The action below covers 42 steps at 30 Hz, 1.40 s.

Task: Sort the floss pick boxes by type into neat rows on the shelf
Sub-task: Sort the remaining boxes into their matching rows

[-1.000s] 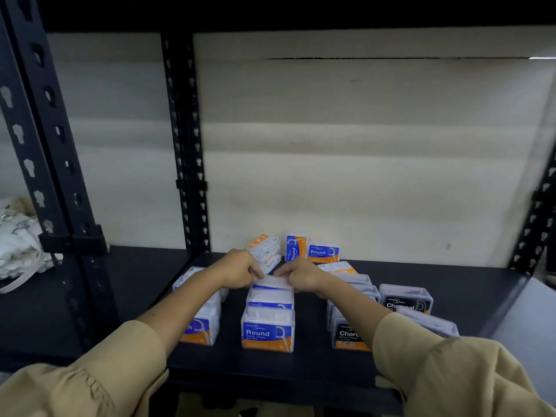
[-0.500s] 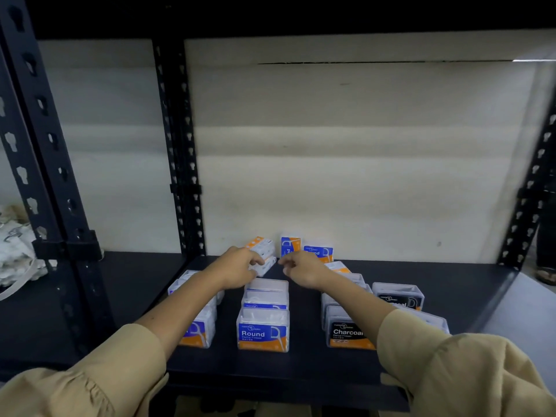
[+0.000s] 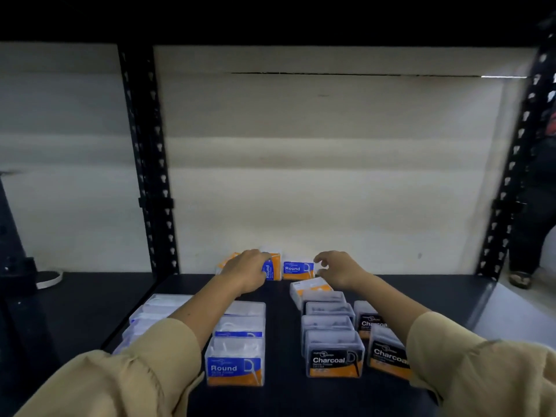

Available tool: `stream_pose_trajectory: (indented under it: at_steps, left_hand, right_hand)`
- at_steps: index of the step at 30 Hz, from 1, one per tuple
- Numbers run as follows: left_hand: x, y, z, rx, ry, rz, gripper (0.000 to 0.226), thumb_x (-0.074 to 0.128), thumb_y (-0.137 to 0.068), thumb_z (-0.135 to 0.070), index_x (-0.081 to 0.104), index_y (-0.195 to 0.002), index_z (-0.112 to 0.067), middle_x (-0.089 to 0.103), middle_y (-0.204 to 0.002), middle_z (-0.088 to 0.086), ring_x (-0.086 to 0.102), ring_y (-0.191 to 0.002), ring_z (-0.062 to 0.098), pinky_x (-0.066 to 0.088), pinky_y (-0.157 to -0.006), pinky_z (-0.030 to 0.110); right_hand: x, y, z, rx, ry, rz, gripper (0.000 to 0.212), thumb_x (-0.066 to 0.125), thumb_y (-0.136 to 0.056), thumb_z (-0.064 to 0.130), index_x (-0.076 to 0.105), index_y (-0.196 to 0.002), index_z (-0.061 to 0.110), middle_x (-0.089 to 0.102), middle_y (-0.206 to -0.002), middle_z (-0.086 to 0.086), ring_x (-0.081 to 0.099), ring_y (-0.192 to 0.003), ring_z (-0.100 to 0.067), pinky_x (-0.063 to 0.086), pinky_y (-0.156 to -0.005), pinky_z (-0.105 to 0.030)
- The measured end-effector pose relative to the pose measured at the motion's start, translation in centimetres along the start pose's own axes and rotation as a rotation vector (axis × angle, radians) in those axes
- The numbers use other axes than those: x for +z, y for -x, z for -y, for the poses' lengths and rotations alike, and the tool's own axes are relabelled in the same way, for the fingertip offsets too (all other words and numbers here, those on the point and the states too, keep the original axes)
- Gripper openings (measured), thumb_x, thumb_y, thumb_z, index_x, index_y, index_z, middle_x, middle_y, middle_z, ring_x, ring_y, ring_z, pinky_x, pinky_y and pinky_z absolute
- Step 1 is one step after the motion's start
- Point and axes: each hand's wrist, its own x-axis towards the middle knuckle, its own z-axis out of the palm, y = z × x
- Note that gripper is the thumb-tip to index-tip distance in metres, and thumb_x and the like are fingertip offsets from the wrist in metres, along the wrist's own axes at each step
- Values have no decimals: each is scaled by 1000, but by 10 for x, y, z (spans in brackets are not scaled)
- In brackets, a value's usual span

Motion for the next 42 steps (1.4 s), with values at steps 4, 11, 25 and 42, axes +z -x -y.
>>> stream_pose_trajectory:
  at_steps: [4, 11, 25, 42]
  left_hand:
    - [9, -28, 3, -30, 0, 25, 45, 53, -88, -15, 47, -132, -19, 52, -129, 9, 53, -115, 25, 49, -91, 38]
    - [28, -68, 17, -84, -47, 51, 62, 55, -91, -18, 27, -147, -17, 37, -141, 9, 39, -130, 24, 43, -103, 39]
    - [30, -91, 24, -71, -115, -55, 44, 59, -87, -17, 44, -128, -18, 45, -131, 6, 41, -123, 25, 39, -95, 37]
    - [9, -70, 3, -7, 96, 44, 38, 64, -87, -23, 59, -123, -13, 54, -132, 10, 52, -120, 22, 44, -95, 30]
  right_hand:
    - [7, -17, -18, 31, 72, 133, 42, 53, -90, 17, 49, -131, 13, 51, -137, -10, 49, -123, -24, 39, -98, -27]
    - [17, -41, -34, -77, 158, 382, 41, 57, -89, 21, 52, -129, 14, 53, -135, -8, 49, -124, -26, 37, -95, -27]
    - [19, -57, -52, -76, 14, 461, 49, 59, -88, 12, 47, -135, 19, 52, -135, -2, 48, -118, -18, 35, -101, -28]
    - [11, -37, -64, 147, -295, 200, 28, 53, -91, 39, 59, -96, 12, 62, -101, -4, 58, -85, -18, 47, -76, -30]
